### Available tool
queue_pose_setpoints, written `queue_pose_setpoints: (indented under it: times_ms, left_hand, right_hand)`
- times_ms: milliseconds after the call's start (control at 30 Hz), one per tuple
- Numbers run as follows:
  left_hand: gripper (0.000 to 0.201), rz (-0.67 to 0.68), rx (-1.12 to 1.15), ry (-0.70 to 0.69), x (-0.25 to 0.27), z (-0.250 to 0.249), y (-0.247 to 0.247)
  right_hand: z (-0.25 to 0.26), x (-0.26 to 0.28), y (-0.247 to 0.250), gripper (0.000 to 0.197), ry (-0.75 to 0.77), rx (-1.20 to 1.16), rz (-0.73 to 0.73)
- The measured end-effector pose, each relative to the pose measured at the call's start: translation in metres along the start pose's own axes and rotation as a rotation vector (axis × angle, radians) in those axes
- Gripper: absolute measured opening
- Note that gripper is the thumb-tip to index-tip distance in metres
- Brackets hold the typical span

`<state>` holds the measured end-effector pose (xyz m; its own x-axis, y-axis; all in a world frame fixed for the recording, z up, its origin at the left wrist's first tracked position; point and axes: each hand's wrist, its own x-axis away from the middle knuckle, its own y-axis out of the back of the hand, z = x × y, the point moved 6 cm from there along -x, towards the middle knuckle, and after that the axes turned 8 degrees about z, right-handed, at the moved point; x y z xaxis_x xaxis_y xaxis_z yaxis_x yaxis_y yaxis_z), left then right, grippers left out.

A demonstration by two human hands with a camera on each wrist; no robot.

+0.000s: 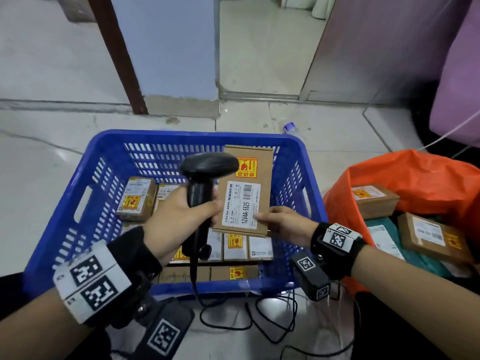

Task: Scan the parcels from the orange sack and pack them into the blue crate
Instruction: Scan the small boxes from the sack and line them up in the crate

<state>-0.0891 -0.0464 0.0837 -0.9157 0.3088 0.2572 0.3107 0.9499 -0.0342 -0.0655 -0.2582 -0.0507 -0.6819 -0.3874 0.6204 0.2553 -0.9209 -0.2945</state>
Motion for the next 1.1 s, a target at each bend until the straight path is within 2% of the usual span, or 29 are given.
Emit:
queue_pose_setpoints:
  times_ms: [133, 200, 333, 467, 500, 600, 633, 667, 767, 800, 900, 933, 1100]
  left_hand:
    - [0.006, -0.024, -0.028, 0.055, -0.001, 0.012, 0.005]
    - [0.007, -0.027, -0.024, 0.071, -0.004, 0.015, 0.006]
    - [0.007, -0.026, -0.018, 0.068, -0.008, 0.016, 0.007]
    - [0.004, -0.088, -0.026, 0.024, -0.009, 0.016, 0.013]
    - [0.005, -0.114, -0.026, 0.005, -0.009, 0.015, 0.017]
    - [0.011, -0.197, -0.033, -0.022, -0.012, 0.015, 0.034]
    - [0.013, -0.224, -0.025, -0.028, -0.013, 0.015, 0.04]
    - [0.016, -0.251, -0.003, -0.038, -0.014, 0.016, 0.045]
    - [0.036, -0.288, 0.099, -0.058, -0.014, 0.018, 0.051]
    - [0.041, -0.285, 0.113, -0.065, -0.014, 0.019, 0.052]
    - [0.048, -0.277, 0.07, -0.065, -0.014, 0.021, 0.053]
    - [0.048, -0.28, 0.053, -0.063, -0.014, 0.021, 0.054]
    - [0.05, -0.284, -0.025, -0.081, -0.015, 0.018, 0.055]
  right_hand:
    - [0.005, -0.011, -0.007, 0.034, 0.015, -0.1, 0.001]
    - [0.007, -0.018, -0.011, 0.048, 0.034, -0.135, 0.001]
    - [0.015, -0.027, -0.02, 0.061, 0.078, -0.14, 0.009]
    - [0.023, -0.032, -0.042, 0.074, 0.095, -0.129, 0.031]
    - [0.025, -0.033, -0.048, 0.071, 0.096, -0.144, 0.037]
    - [0.027, -0.033, -0.065, 0.031, 0.107, -0.191, 0.087]
    - [0.028, -0.03, -0.071, 0.026, 0.106, -0.207, 0.099]
    - [0.028, -0.028, -0.077, 0.027, 0.107, -0.222, 0.106]
    - [0.021, -0.021, -0.092, 0.053, 0.094, -0.239, 0.128]
    - [0.016, -0.02, -0.095, 0.054, 0.084, -0.232, 0.137]
    - [0.004, -0.015, -0.1, 0.032, 0.066, -0.249, 0.144]
    - [0.003, -0.013, -0.1, 0.031, 0.064, -0.247, 0.141]
    - [0.014, -0.006, -0.098, 0.053, 0.098, -0.24, 0.155]
